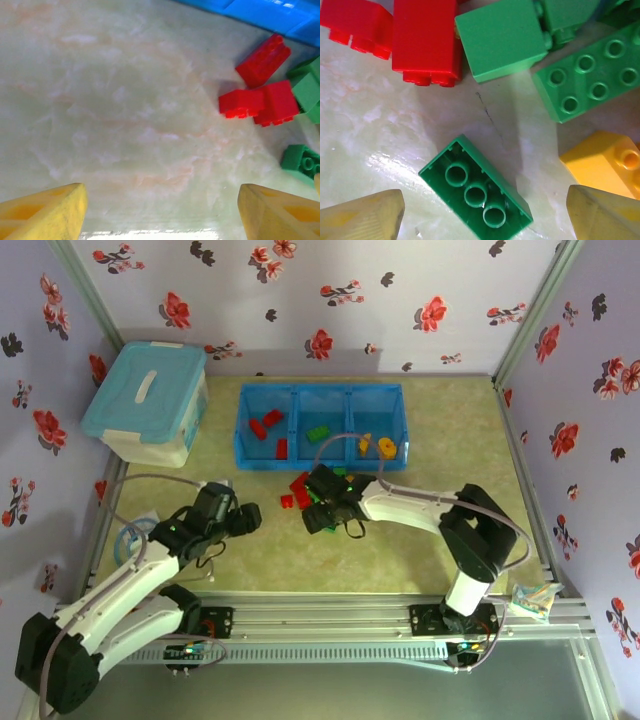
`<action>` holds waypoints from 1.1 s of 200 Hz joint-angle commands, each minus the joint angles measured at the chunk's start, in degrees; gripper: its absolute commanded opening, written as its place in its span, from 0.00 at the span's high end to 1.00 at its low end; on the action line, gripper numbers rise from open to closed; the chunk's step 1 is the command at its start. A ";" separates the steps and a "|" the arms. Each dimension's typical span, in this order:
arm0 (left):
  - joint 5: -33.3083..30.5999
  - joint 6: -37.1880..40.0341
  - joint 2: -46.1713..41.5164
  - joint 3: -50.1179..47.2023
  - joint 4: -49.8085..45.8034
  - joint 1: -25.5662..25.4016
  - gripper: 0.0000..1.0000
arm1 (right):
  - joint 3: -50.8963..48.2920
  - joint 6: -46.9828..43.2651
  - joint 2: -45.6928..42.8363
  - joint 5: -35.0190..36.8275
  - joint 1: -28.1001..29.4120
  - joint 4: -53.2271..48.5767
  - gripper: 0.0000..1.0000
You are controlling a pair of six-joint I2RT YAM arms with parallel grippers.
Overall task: Sort the legos into containers by color
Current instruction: Pick up the lego from the center of the table.
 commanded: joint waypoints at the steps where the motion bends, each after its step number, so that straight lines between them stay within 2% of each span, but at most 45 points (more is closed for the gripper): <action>1: -1.89 -3.36 -3.71 -2.48 -2.13 -0.59 0.21 | 2.28 -2.81 3.00 0.96 0.32 -4.75 0.20; 62: -1.86 -4.06 -5.70 -5.21 -2.42 -1.29 0.23 | 4.11 -2.63 7.45 0.61 1.97 -4.86 0.35; 105: -2.07 -4.36 -5.80 -6.23 -1.32 -1.42 0.24 | 4.41 -1.45 7.83 1.52 3.29 -5.67 0.60; 129: -2.20 -4.60 -6.01 -6.99 -0.93 -1.64 0.24 | 4.93 -0.62 7.32 2.72 3.43 -6.35 0.68; 176: -2.99 -5.36 -8.57 -8.35 -2.06 -2.30 0.25 | 7.44 -0.38 4.16 4.34 3.70 -7.87 0.76; 220: -3.71 -6.85 -8.87 -9.13 -2.07 -4.53 0.25 | 16.03 -3.80 3.05 10.74 2.52 -11.73 0.80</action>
